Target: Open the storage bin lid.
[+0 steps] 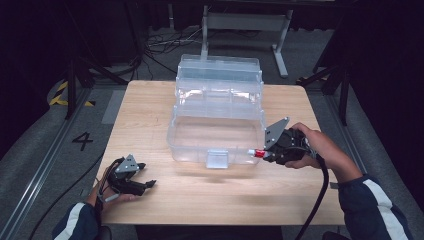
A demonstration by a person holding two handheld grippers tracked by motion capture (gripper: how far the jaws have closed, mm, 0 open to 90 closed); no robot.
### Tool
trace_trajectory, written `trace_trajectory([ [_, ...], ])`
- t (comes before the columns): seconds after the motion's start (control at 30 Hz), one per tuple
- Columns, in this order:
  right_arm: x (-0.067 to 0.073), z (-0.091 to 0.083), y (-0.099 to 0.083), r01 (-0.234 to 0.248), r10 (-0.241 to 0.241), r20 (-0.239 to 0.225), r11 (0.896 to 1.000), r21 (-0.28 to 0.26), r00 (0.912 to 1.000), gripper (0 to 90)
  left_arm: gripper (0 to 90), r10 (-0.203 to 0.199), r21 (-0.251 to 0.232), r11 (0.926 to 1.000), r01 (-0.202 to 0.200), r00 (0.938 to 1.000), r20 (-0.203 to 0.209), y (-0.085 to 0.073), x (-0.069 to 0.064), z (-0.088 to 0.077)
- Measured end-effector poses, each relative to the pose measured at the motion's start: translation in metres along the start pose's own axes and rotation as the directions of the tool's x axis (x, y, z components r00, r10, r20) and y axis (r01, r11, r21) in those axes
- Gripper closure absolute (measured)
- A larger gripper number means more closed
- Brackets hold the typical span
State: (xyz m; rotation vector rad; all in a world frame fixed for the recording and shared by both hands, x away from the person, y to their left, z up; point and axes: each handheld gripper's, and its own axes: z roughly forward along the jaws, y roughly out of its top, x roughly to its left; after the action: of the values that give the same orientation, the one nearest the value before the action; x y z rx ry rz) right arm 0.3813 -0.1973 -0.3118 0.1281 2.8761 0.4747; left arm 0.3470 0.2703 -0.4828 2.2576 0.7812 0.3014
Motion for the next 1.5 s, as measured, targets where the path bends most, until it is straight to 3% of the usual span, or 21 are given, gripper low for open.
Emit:
trace_trajectory([
  [0.67, -0.025, -0.001, 0.028, 0.007, -0.007, 0.017, 1.0, -0.004, 0.9998, 70.9, 23.8, 0.001, 0.001, 1.0, -0.001, 1.0, 0.001, 0.0, 0.0, 0.0],
  [1.1, -0.046, 0.008, 0.049, 0.016, -0.016, 0.011, 1.0, 0.006, 0.9998, 70.9, 23.8, 0.0, 0.0, 1.0, 0.0, 1.0, 0.001, 0.0, 0.0, 0.0],
  [1.5, -0.058, 0.031, 0.065, 0.02, -0.02, -0.013, 0.999, 0.028, 0.9997, 70.9, 23.8, 0.002, 0.001, 1.0, -0.002, 1.0, 0.001, 0.0, 0.0, 0.0],
])
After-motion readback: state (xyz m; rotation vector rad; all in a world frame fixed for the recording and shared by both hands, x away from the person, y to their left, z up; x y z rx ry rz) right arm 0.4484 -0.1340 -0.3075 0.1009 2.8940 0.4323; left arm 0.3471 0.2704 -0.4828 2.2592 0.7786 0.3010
